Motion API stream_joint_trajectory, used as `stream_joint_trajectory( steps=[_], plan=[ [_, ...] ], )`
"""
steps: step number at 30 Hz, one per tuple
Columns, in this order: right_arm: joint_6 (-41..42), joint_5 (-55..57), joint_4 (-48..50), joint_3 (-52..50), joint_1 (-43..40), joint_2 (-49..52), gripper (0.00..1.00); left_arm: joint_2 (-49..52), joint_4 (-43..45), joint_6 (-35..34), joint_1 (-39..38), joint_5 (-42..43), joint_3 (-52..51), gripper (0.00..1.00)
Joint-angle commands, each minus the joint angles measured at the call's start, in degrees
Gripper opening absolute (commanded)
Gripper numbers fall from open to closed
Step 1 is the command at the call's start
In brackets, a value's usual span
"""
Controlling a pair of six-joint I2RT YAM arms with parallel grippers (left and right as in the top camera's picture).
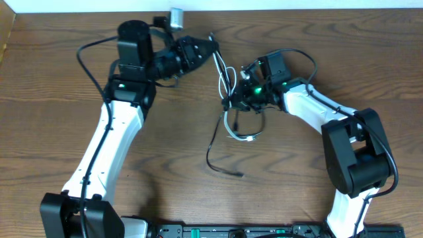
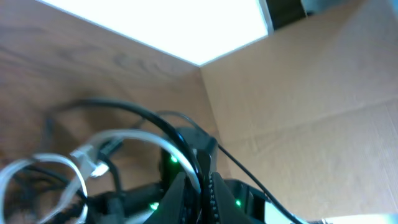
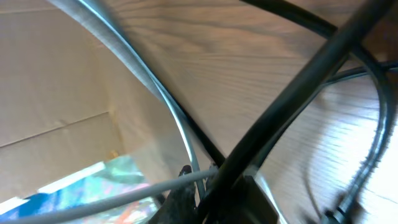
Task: Untangle cables
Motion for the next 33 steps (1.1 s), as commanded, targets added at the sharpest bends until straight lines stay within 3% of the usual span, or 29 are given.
stream_joint_trajectory(
  steps=[1, 4, 9, 15, 18, 21, 28, 33],
  plan=[
    [-9.0, 6.5, -5.6, 0.4, -3.9, -0.1, 0.01, -0.7, 1.1, 1.4, 3.9, -1.6, 1.0, 0.08],
    [-14.5, 13.4, -16.0, 0.5, -9.1, -0.2, 0.01, -0.7, 0.3, 2.8, 8.0, -0.4, 1.0, 0.07],
    [-19.4, 20.9, -24.2, 0.5, -14.4, -4.9, 0.01, -0.7, -10.9, 13.3, 11.1, -0.2, 1.0, 0.08],
    [-25.0, 26.5, -29.2, 0.5, -15.3, -17.2, 0.01, -0.7, -29.4, 26.8, 11.2, -14.8, 1.0, 0.07],
    [-26.6, 25.0, -28.2, 0.7, -15.4, -25.1, 0.01, -0.7, -35.1, 30.2, 11.2, -27.4, 1.0, 0.07],
    [-26.5, 23.7, -28.0, 1.3, -16.5, -29.5, 0.01, -0.7, -36.5, 31.3, 11.2, -34.8, 1.0, 0.07],
    [-24.1, 4.9, -23.5, 7.6, -24.0, -37.7, 0.01, -0.5, -38.2, 34.9, 11.2, -45.2, 1.0, 0.07],
    [-22.0, 2.2, -21.3, 14.1, -27.1, -37.9, 0.01, 1.4, -39.3, 36.1, 11.2, -46.6, 1.0, 0.07]
  ],
)
